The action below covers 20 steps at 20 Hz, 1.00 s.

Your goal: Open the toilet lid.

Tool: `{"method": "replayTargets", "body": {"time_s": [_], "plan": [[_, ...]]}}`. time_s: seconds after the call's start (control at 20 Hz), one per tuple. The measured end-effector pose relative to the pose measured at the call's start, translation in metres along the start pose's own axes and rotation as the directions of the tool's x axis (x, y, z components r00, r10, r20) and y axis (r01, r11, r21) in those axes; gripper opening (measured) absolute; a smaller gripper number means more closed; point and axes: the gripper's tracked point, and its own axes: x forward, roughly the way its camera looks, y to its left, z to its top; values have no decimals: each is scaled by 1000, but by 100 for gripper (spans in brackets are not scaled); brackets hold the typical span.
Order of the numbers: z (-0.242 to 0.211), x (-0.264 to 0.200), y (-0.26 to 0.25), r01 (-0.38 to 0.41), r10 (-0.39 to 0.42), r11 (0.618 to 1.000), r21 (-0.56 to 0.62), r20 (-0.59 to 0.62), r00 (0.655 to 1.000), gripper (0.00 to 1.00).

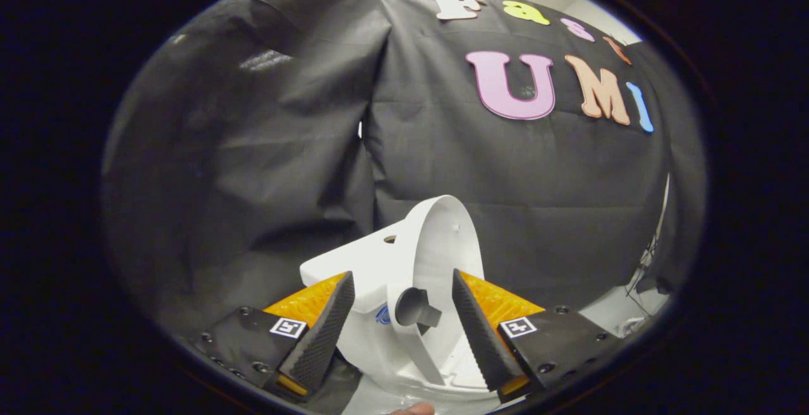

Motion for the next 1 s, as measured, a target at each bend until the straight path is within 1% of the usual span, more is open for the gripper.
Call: {"method": "replayTargets", "body": {"time_s": [0.2,0.3,0.4,0.5,0.6,0.75,0.9,1.0], "plan": [[21,-31,-23,-26,25,1000,16,72,997,96],[34,-50,-31,-52,48,998,26,118,992,96],[52,-68,-48,-24,20,1000,20,180,983,96],[57,-74,-63,-7,3,1000,20,200,980,96],[59,-80,-71,-10,10,1000,-1,189,982,96],[57,-88,-88,8,-1,998,-59,132,991,96],[52,-95,-96,-32,39,994,-100,65,997,96],[50,-105,-119,-5,12,990,-143,43,999,97]]}}
